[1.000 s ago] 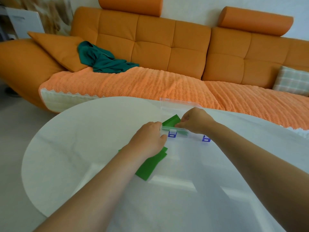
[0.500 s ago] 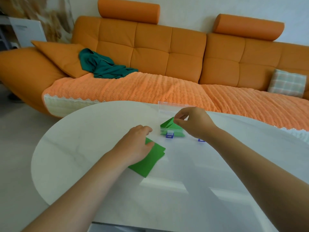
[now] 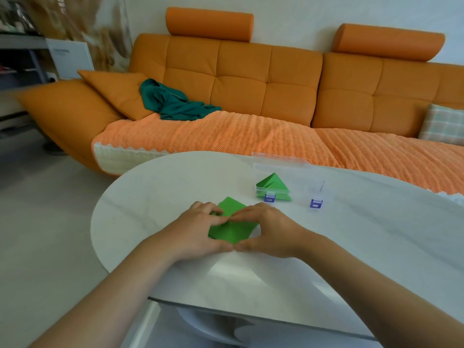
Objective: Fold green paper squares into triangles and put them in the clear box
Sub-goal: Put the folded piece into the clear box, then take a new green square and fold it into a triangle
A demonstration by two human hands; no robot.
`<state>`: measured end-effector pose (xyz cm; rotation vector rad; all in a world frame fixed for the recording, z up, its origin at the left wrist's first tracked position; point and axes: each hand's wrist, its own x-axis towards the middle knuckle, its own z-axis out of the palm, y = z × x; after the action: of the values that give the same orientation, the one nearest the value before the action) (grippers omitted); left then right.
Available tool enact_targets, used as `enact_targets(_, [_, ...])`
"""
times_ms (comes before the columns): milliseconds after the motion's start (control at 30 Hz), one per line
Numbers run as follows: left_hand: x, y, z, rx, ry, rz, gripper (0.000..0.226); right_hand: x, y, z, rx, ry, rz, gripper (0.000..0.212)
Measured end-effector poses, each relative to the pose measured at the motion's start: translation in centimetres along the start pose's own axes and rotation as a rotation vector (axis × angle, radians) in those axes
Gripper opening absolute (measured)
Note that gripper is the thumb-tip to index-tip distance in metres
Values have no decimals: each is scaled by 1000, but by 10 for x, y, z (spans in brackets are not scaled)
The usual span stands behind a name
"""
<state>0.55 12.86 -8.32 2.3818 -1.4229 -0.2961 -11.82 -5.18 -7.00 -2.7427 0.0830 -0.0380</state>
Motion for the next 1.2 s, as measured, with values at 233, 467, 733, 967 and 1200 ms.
enact_targets(233, [10,-11,0,-47,139,35,47,0,0,1,61,51,93,65])
enact_targets(467, [18,-16,5,-138,226,14,43,5,3,9,218,151,193,50])
enact_targets(733, [14,-5,1,-78,230,84,39,0,7,5,277,203,192,29])
enact_targets(967, [9,0,-9,-116,166,-4,42,-14,11,-4,163,127,114,36])
enact_targets(1200, [4,5,-13,-122,119,37,58,-13,10,2,-8,307,21,15])
